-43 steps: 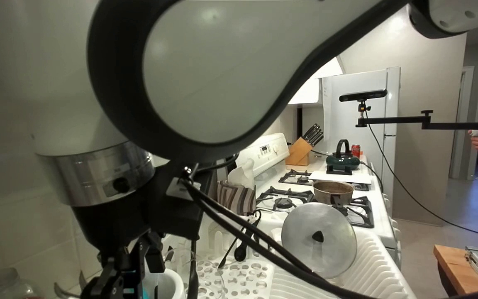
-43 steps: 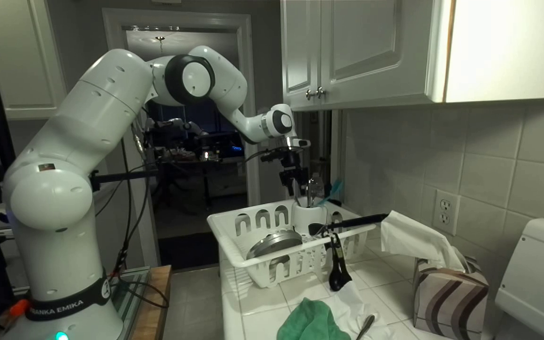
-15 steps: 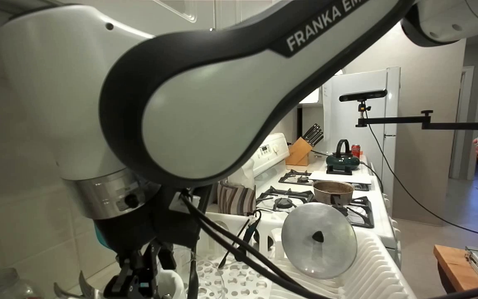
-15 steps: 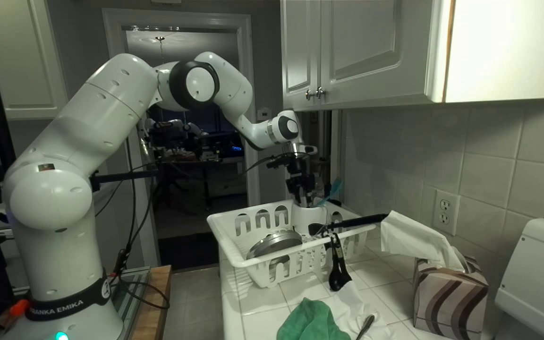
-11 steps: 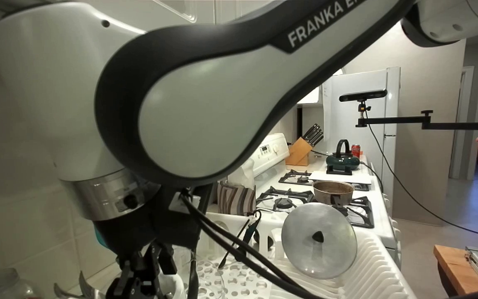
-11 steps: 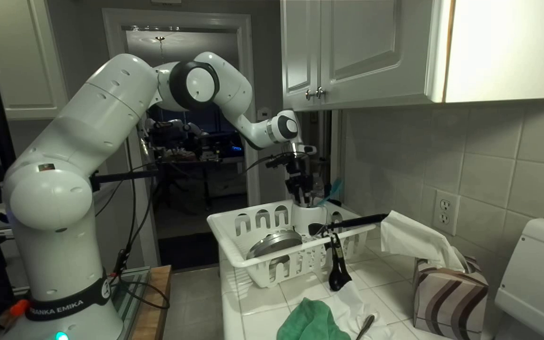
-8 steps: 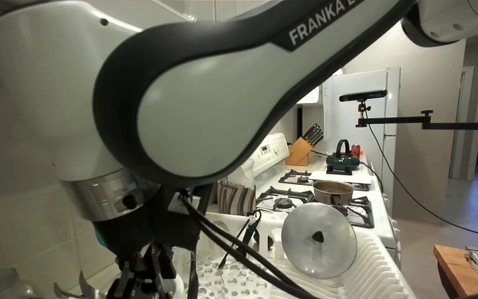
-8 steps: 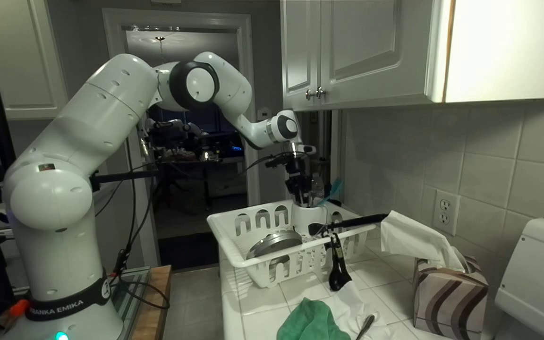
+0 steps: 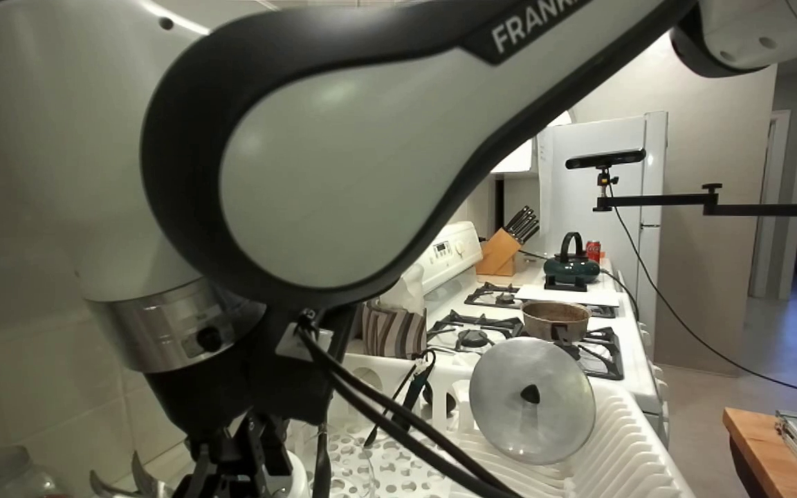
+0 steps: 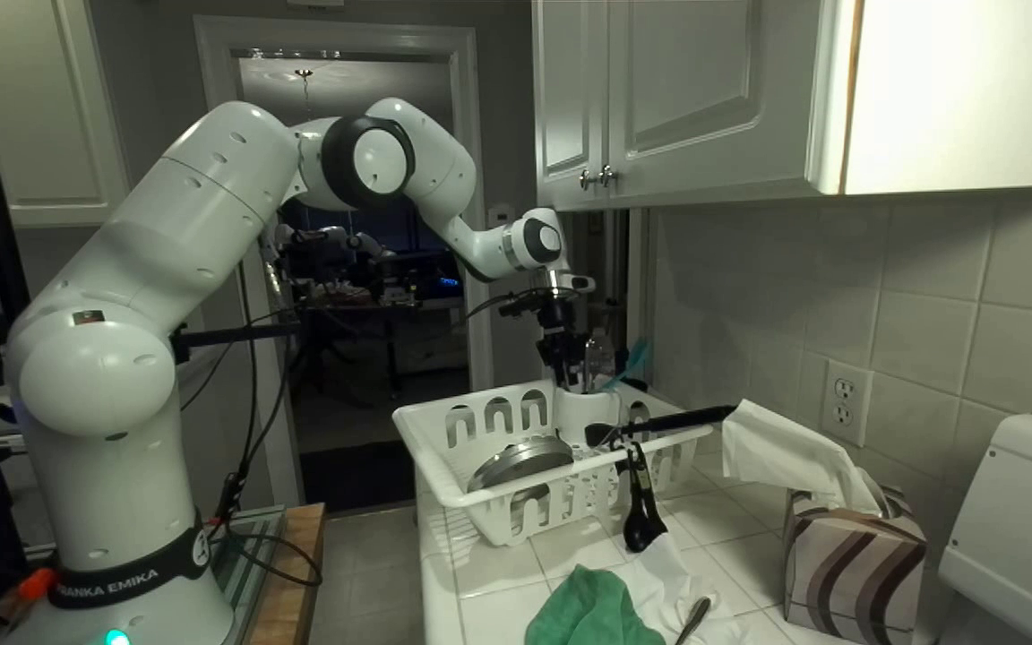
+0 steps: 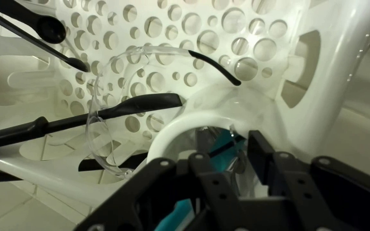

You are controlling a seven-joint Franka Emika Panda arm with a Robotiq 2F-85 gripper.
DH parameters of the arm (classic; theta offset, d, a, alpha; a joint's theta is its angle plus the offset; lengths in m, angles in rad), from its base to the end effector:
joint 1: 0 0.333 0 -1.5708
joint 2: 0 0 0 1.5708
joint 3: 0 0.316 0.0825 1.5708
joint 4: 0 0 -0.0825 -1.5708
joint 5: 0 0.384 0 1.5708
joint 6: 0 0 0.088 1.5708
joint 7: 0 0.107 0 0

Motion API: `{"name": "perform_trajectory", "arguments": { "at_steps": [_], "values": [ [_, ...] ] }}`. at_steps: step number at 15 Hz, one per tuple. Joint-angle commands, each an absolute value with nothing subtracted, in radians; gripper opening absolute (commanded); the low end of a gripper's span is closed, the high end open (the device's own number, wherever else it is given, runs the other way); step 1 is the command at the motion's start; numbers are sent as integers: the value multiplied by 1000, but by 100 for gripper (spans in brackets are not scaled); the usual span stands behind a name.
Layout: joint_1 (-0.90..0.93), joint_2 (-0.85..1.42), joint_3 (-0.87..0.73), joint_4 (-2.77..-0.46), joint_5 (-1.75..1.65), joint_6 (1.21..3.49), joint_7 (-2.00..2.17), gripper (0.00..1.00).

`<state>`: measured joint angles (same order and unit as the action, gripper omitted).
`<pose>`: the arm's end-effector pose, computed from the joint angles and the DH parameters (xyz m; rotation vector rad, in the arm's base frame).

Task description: Remove one spoon from the cutlery holder on the dishrack.

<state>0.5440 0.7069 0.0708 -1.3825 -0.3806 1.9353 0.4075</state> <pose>0.6044 0.3834 0.2858 2.7644 0.4998 0.0213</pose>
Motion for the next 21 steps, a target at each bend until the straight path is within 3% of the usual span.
{"name": "perform_trajectory", "arguments": {
  "at_steps": [1,8,9,10,12,21],
  "values": [
    [540,693,81,-1389,-355,1915,428,37],
    [526,671,80,-1423,-346,1927,453,30],
    [525,671,80,-1424,-346,1928,455,25],
    [523,672,81,-1424,-345,1928,454,10],
    [521,673,82,-1425,-343,1928,452,0],
    [529,650,81,-1434,-352,1937,455,0]
  ]
}}
